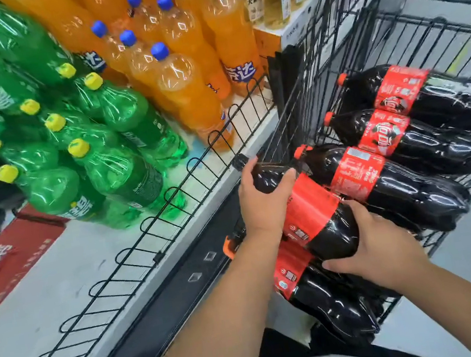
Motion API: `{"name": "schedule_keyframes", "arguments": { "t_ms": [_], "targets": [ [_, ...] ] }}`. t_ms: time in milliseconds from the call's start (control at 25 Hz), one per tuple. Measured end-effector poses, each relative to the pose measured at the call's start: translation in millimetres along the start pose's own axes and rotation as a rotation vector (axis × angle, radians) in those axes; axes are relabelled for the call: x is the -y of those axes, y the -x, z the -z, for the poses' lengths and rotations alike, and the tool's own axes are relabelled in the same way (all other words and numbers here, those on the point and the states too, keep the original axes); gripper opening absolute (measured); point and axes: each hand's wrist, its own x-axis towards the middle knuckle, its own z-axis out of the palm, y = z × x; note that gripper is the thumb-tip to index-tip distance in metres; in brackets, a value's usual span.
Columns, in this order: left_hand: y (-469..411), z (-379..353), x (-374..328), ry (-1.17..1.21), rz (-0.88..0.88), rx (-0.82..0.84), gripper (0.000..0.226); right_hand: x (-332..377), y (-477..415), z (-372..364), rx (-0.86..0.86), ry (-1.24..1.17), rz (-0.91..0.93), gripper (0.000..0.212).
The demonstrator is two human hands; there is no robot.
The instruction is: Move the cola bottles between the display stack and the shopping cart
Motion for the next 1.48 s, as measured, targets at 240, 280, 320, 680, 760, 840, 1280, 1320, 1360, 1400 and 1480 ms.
{"name": "schedule_keyframes", "arguments": {
  "t_ms": [240, 280, 320, 680, 760, 840, 1280, 1320, 1360, 1400, 1480],
  "targets": [
    [9.4, 48.5, 2.5, 0.112, -0.025, -0.053, 0.071, 41.9, 18.6, -3.5, -0.033, -0.007, 0.074, 0.124],
    [12.4, 59.6, 3.7, 0.126, -0.032, -0.061, 0.071, 51.3, 23.2, -5.4, -0.035, -0.001, 0.088, 0.121],
    [15.1, 69.4, 4.9, 0.137, -0.040, -0.070, 0.071, 59.1, 27.7, -7.6, -0.044, -0.002, 0.102, 0.118],
    [42.1, 185.0, 30.1, 0.198, 0.022, -0.219, 0.089, 146.5, 75.3, -55.8, -0.019, 0.022, 0.218, 0.108],
    [49.0, 212.0, 37.9, 0.194, 0.035, -0.230, 0.090, 166.4, 85.5, -67.5, -0.007, 0.056, 0.244, 0.110],
    [55.3, 239.6, 48.9, 0.208, 0.046, -0.249, 0.095, 187.6, 96.8, -81.0, 0.002, 0.082, 0.267, 0.113],
    [88.6, 383.5, 88.4, 0.328, -0.010, -0.402, 0.085, 299.7, 145.7, -146.8, 0.043, 0.050, 0.456, 0.097],
    [91.5, 395.8, 88.6, 0.330, -0.029, -0.416, 0.087, 309.7, 147.7, -151.3, 0.042, 0.042, 0.485, 0.096],
    [94.8, 406.3, 87.1, 0.329, -0.050, -0.429, 0.088, 318.8, 149.3, -154.1, 0.039, 0.037, 0.507, 0.096],
    [97.6, 415.6, 84.7, 0.328, -0.063, -0.447, 0.090, 326.8, 150.6, -156.3, 0.036, 0.035, 0.520, 0.097],
    [100.9, 435.3, 80.9, 0.325, -0.080, -0.491, 0.101, 343.7, 150.6, -161.5, 0.042, 0.019, 0.553, 0.099]
  ]
}}
